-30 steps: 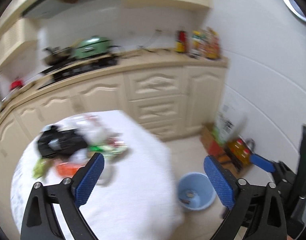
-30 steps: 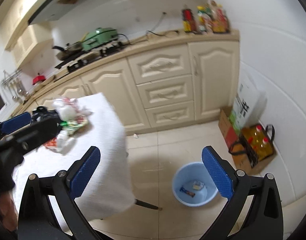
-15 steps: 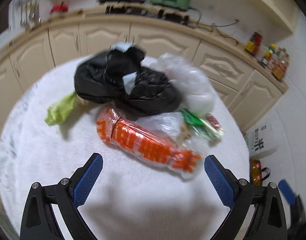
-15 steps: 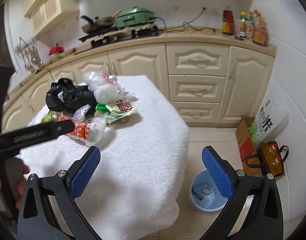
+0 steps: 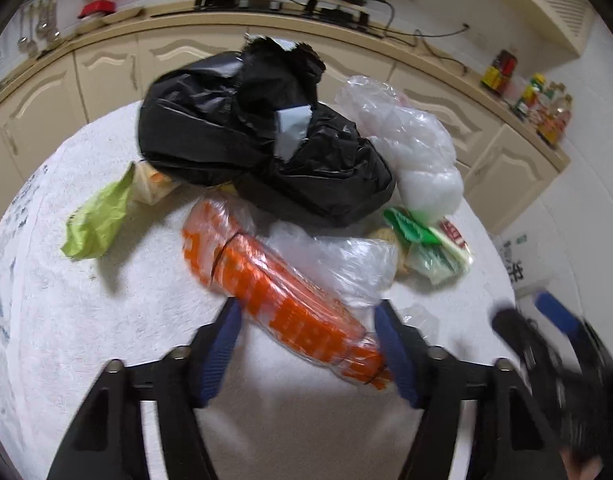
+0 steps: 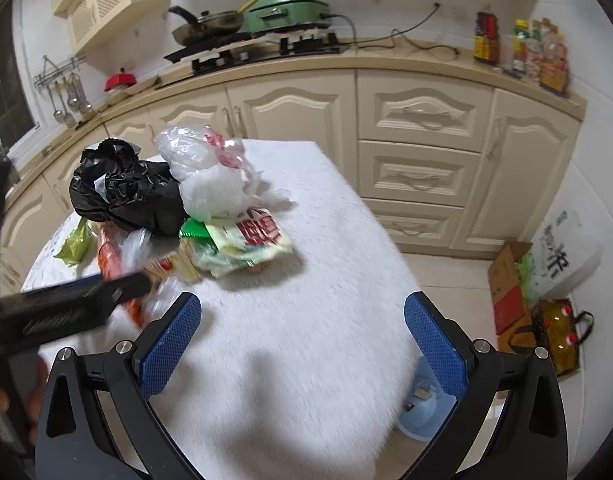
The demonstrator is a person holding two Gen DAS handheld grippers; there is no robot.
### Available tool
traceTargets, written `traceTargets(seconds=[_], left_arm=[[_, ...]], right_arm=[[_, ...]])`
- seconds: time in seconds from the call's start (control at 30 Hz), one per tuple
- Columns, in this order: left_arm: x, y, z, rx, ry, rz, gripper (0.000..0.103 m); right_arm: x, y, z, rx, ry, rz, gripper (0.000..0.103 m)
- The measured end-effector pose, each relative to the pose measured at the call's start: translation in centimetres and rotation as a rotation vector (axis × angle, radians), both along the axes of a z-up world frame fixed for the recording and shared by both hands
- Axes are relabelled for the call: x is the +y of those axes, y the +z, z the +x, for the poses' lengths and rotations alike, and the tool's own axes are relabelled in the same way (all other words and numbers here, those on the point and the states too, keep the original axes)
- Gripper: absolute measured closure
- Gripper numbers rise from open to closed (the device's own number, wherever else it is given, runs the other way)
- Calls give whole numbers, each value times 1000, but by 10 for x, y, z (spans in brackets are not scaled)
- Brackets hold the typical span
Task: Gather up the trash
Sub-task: 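Grasp the clear bag with left tool while right tool grasps the printed packet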
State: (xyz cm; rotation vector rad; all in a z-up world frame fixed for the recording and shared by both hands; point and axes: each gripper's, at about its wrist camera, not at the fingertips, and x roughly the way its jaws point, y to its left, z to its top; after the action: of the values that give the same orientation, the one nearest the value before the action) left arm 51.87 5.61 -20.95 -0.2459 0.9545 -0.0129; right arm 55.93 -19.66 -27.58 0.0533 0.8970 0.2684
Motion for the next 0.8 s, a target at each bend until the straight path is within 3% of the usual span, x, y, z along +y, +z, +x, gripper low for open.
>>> traceTargets(seconds=[0.17, 0.3, 0.4, 0.47, 0.53, 0.57, 0.63, 0.67, 0.7, 0.8], left_arm=[[24, 29, -13, -13, -78, 42, 73], [42, 39, -15, 8, -74, 42, 75], [49, 39, -11, 14, -46, 17, 62], [57, 40, -13, 26, -26, -10, 36], [63, 46, -8, 20, -14, -35, 31], [66, 50, -4, 20, -4, -53, 29], [65, 49, 6, 26, 10, -68, 22], [63, 48, 10, 29, 15, -65, 20], [60, 47, 13, 34, 17, -54, 20], [46, 40, 27, 66, 29, -20, 20]], right_arm=[[17, -17, 30, 56, 61, 77, 0], [34, -28, 53, 80, 109, 62, 0], [39, -33, 68, 110, 131, 88, 0], [43, -38, 74, 123, 153, 94, 1], [41, -39, 75, 126, 162, 119, 7], [39, -38, 75, 127, 172, 152, 23], [32, -38, 72, 139, 171, 191, 23], [31, -37, 69, 133, 165, 180, 24], [29, -37, 64, 124, 159, 177, 33], [22, -32, 48, 115, 129, 197, 33]])
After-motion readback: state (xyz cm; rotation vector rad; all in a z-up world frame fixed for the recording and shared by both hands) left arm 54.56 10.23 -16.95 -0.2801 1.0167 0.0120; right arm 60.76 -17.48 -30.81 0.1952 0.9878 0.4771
